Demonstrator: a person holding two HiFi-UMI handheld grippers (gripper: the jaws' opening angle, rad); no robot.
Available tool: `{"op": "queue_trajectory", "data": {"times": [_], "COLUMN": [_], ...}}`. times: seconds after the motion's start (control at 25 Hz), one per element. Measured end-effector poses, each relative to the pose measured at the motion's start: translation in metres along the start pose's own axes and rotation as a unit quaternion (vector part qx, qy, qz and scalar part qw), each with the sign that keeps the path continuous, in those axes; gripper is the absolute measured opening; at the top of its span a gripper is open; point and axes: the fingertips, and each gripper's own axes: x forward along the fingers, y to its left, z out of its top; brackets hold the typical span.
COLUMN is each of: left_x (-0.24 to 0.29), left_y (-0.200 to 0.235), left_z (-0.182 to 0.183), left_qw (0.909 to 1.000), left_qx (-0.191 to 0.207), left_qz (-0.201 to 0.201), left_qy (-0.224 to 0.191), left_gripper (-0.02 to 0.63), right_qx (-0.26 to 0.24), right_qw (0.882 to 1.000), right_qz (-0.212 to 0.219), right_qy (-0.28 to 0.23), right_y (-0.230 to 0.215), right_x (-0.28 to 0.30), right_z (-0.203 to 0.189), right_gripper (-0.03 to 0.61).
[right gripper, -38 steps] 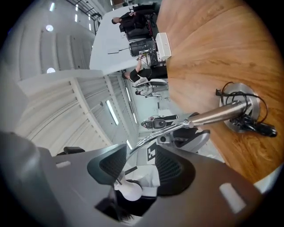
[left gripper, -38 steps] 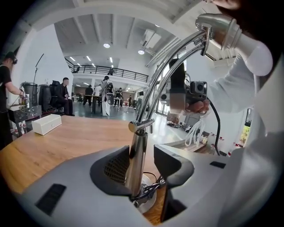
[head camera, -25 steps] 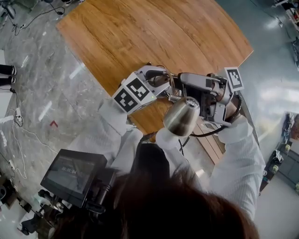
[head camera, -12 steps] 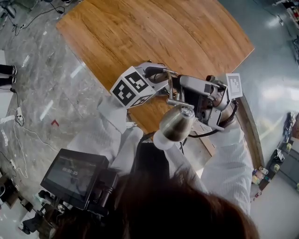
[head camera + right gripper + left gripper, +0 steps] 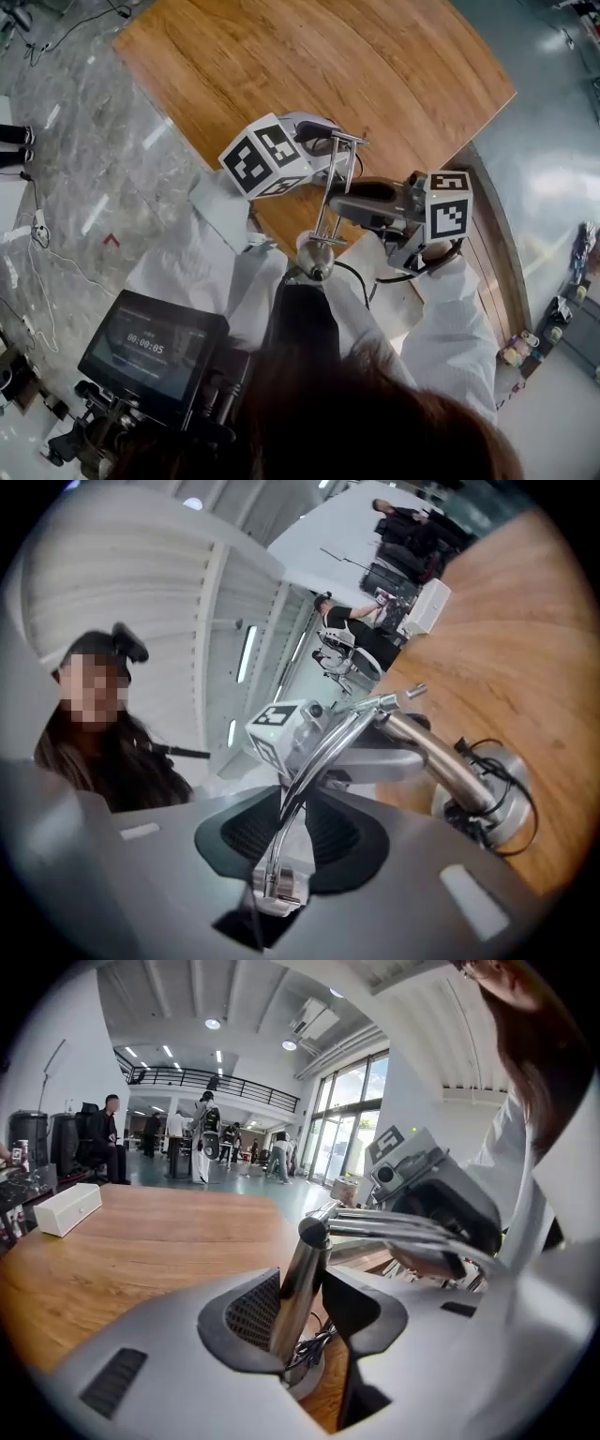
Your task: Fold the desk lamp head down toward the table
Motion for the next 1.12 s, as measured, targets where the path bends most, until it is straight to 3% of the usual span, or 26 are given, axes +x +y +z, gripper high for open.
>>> {"op": "queue_trajectory", "data": {"times": [0.08,0.24,0.4,0.56,0.92,1.12], "left_x": [-0.003,-0.008,-0.010,-0.011,-0.012,-0.012], "left_y": [-0.002,-0.006,-0.009,-0.012,-0.015,-0.009], "left_z": [-0.001,0.001,0.004,0.007,0.004,0.002], "left_qw": [0.9999,0.9989,0.9978,0.9975,0.9958,0.9954], "left_qx": [0.004,0.015,0.019,0.019,0.045,0.026], "left_qz": [-0.015,-0.045,-0.063,-0.065,-0.073,-0.063], "left_qy": [0.002,0.000,-0.010,-0.019,-0.033,-0.068], "left_gripper": [0.138,0.141,0.144,0.146,0.141,0.141], "right_qx": [-0.061,-0.157,-0.251,-0.304,-0.339,-0.332], "right_qw": [0.998,0.987,0.964,0.946,0.931,0.932], "right_qz": [-0.030,-0.039,-0.082,-0.112,-0.134,-0.147], "right_qy": [0.011,-0.002,0.014,0.012,0.012,-0.004], "right_y": [-0.010,-0.014,-0.023,-0.031,-0.049,-0.058], "right_x": [0.005,0.008,0.010,0.009,0.007,0.006], "right_z": [-0.011,-0.016,-0.020,-0.022,-0.023,-0.022], "right_gripper": [0.077,0.081,0.089,0.089,0.115,0.118]}}
